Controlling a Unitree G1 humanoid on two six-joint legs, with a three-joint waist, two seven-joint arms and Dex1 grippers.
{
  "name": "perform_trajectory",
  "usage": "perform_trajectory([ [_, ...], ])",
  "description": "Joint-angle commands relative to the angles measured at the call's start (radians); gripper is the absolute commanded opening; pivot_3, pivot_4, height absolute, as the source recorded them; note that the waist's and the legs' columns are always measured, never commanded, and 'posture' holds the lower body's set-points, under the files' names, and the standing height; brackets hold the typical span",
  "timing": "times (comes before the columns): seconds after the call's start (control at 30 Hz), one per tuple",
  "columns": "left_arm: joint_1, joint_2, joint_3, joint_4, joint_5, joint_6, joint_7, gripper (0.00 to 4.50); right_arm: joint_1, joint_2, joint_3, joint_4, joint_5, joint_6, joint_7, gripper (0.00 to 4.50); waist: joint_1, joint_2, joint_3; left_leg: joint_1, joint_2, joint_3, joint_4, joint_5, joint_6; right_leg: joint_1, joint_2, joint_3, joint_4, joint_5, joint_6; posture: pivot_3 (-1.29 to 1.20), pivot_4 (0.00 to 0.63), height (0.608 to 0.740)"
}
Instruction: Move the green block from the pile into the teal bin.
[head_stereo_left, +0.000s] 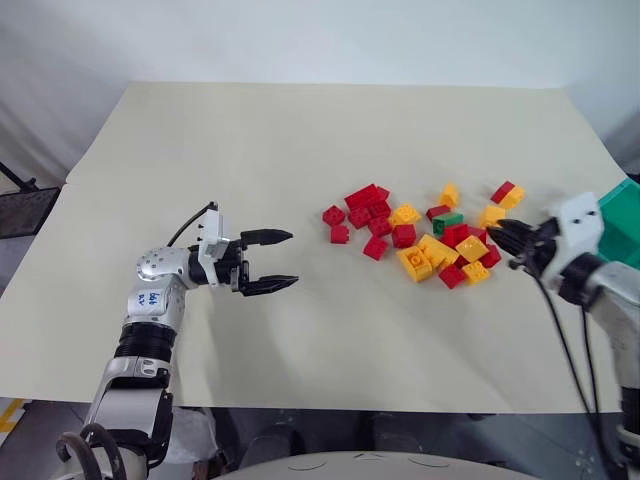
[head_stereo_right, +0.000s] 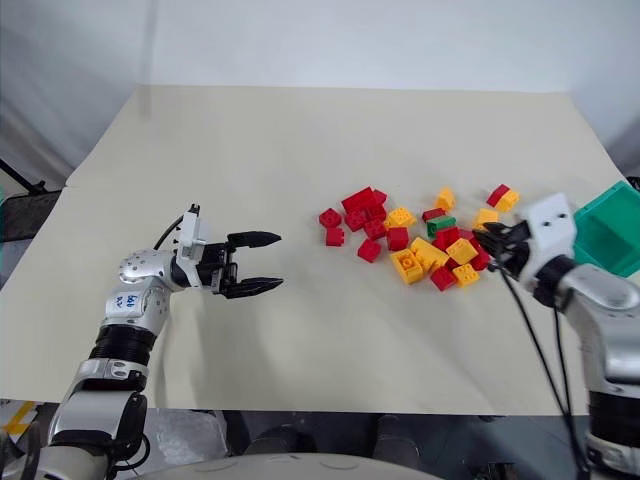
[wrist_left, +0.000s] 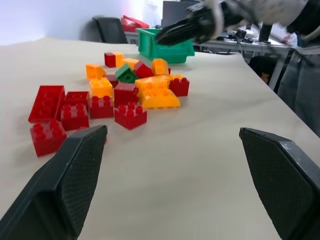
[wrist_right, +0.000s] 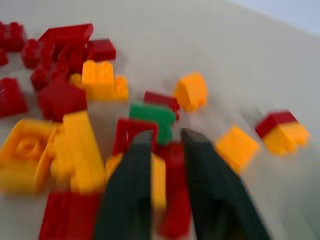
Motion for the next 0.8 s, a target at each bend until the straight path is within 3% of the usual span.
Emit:
perform_trajectory([
  [0.03,-0.011,0.001,0.005,-0.005,-0.001,-0.017,-0.005,4.50,0.065,-0.060,-0.130,-0.106,0.080,0.070,0.050,2.28,0.001,0.000,0.000,0.000,0.000,0.000,0.000,0.000,0.000,0.000,0.000,0.000,0.000,0.000,0.000,0.00,0.150,0.740],
  [0.23,-0.021,-0.002,0.006,0.013,0.001,-0.027,-0.012,4.50,0.239,-0.114,-0.316,-0.208,0.145,0.139,0.120,4.40,0.004,0.000,0.000,0.000,0.000,0.000,0.001,0.000,0.000,0.000,0.000,0.001,0.000,0.001,0.000,0.00,0.150,0.740],
  [0.47,-0.038,-0.001,0.007,0.041,0.002,-0.041,-0.019,4.50,0.309,-0.139,-0.405,-0.251,0.176,0.184,0.146,4.48,0.004,0.000,0.000,0.001,0.000,0.000,0.001,0.000,0.001,0.001,0.000,0.002,0.000,0.002,0.000,0.00,0.150,0.740],
  [0.6,-0.051,-0.002,0.009,0.060,0.006,-0.049,-0.016,4.50,0.293,-0.162,-0.394,-0.271,0.197,0.218,0.138,4.48,0.004,0.000,0.000,0.001,0.000,0.000,0.001,0.000,0.001,0.001,0.000,0.002,0.000,0.002,0.000,0.00,0.150,0.740],
  [0.7,-0.062,-0.006,0.010,0.075,0.008,-0.059,-0.012,4.50,0.069,-0.176,-0.266,-0.229,0.229,0.279,0.026,4.48,-0.003,0.000,0.000,0.001,0.000,-0.001,0.002,0.000,0.001,0.000,0.000,0.003,0.000,0.003,-0.001,0.00,0.150,0.740],
  [0.8,-0.068,-0.013,0.011,0.085,0.011,-0.067,-0.010,4.50,-0.064,-0.190,-0.153,-0.191,0.234,0.331,0.009,4.48,-0.003,0.000,0.000,0.002,0.002,-0.002,0.002,0.001,0.002,0.000,0.000,0.004,0.000,0.005,-0.002,0.00,0.150,0.740],
])
